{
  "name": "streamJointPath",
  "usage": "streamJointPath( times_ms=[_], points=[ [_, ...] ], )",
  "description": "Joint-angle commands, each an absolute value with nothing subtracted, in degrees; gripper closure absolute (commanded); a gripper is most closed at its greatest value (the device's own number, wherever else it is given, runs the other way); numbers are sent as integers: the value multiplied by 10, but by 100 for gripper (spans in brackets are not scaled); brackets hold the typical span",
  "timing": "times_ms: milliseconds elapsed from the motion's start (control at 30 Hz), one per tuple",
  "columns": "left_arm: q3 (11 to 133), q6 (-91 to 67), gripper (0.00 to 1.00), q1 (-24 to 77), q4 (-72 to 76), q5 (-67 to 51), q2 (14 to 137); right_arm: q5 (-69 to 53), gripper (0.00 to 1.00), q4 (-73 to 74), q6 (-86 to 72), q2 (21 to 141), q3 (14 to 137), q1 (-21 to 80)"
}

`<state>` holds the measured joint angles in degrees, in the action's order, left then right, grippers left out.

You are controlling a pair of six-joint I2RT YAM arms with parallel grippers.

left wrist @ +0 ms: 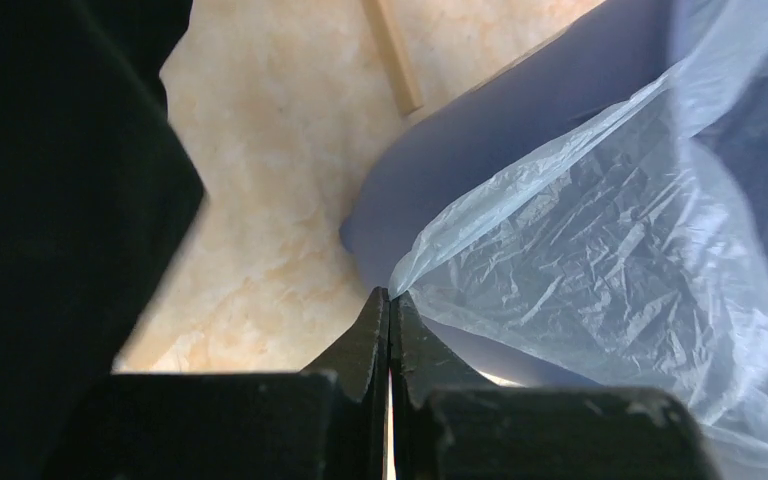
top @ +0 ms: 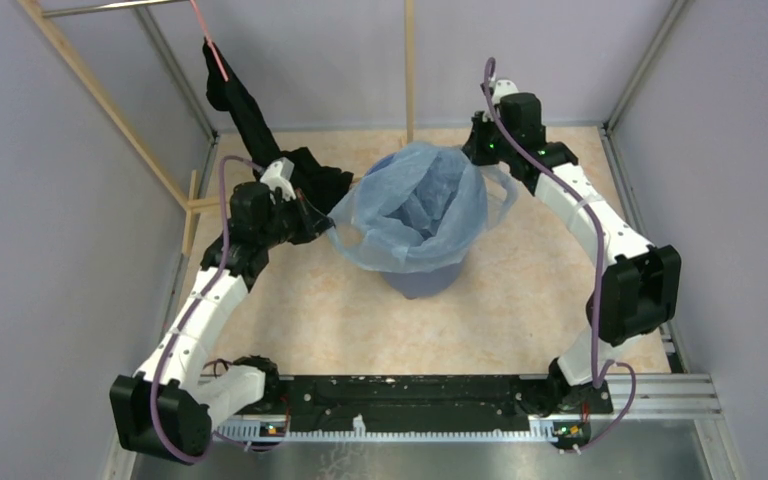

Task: Put the trash bags into the trash bin

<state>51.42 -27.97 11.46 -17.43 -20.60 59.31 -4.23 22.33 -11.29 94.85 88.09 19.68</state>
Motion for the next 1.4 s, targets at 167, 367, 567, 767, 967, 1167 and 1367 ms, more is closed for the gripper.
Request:
streamJointPath(
  times_ms=[167,367,567,767,967,1167,1367],
  points=[
    [500,-275,100,113,-175,-214,598,-79,100,187,-148,962,973,191],
    [560,-269,100,113,-196,-242,592,-76,100,193,-165,992,942,180],
    [563,-259,100,113,-181,-213,589,-62,100,171,-164,971,859,174],
    [512,-259,100,113,-152,-205,618,-75,100,186,-163,960,860,173],
    [481,-260,100,113,-153,-204,624,-94,100,182,-170,962,902,173],
    [518,-255,100,113,-168,-211,617,-84,100,191,-171,1010,915,172],
    [562,-257,100,113,-175,-229,623,-71,100,163,-175,999,820,171]
  ],
)
